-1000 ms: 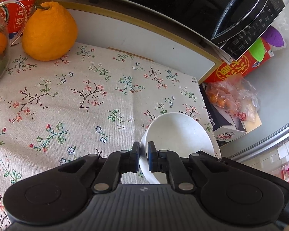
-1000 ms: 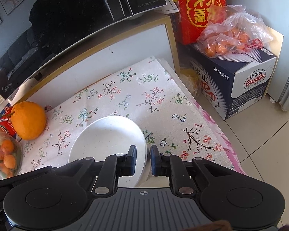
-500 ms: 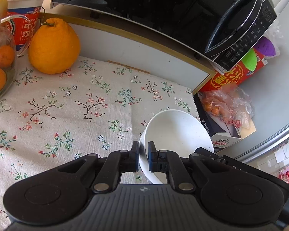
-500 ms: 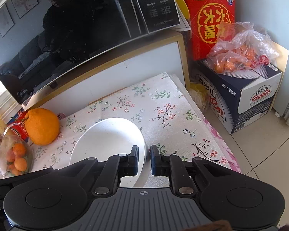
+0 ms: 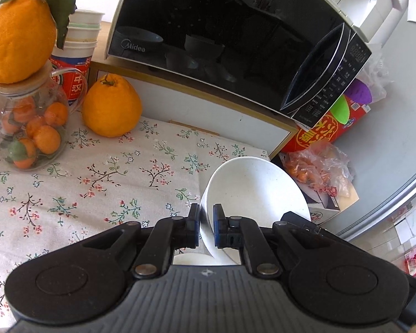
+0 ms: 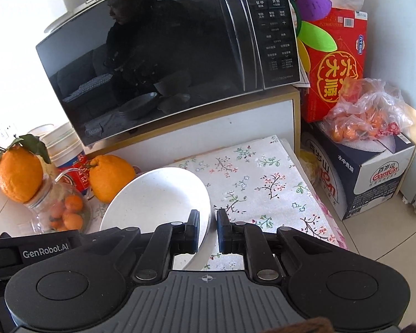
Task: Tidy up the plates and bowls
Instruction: 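Lift the second white plate with both grippers away from the microwave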
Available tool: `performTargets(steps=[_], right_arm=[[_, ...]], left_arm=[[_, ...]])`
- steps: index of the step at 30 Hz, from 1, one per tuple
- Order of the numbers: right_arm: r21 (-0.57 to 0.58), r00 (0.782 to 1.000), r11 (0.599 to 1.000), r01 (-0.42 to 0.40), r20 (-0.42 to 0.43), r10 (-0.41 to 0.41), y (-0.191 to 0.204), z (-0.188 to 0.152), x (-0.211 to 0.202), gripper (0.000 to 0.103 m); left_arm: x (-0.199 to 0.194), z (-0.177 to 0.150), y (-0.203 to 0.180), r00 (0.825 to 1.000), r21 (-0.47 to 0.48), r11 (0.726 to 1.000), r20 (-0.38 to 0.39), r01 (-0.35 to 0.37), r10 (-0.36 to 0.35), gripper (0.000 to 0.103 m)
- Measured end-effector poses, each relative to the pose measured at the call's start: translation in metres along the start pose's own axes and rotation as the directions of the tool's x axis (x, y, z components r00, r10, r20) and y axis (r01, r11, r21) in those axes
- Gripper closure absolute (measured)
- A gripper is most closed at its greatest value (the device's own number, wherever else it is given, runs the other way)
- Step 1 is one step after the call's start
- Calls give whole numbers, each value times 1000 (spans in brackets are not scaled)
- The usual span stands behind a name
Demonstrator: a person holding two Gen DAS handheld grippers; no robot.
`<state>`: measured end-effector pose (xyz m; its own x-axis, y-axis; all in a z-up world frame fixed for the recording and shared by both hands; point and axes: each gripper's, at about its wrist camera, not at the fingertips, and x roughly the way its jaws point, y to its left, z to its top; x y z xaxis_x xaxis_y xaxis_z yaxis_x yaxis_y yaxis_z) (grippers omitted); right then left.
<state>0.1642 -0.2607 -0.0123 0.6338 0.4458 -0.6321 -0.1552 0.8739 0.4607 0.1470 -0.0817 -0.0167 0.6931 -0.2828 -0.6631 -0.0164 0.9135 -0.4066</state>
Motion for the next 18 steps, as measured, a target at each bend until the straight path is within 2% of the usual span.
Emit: performTargets(steps=[10,18], right_arm=[[-31,999,1000,-4,32,5,12,-10,-37,89],[-76,1000,997,-8,-7,8,19,-20,-56,89]], left_arm=[[-38,-9,-1,999,-4,999,31,32,-32,94],[-60,-22,-6,1000,12,1000,18,-1,1,94]])
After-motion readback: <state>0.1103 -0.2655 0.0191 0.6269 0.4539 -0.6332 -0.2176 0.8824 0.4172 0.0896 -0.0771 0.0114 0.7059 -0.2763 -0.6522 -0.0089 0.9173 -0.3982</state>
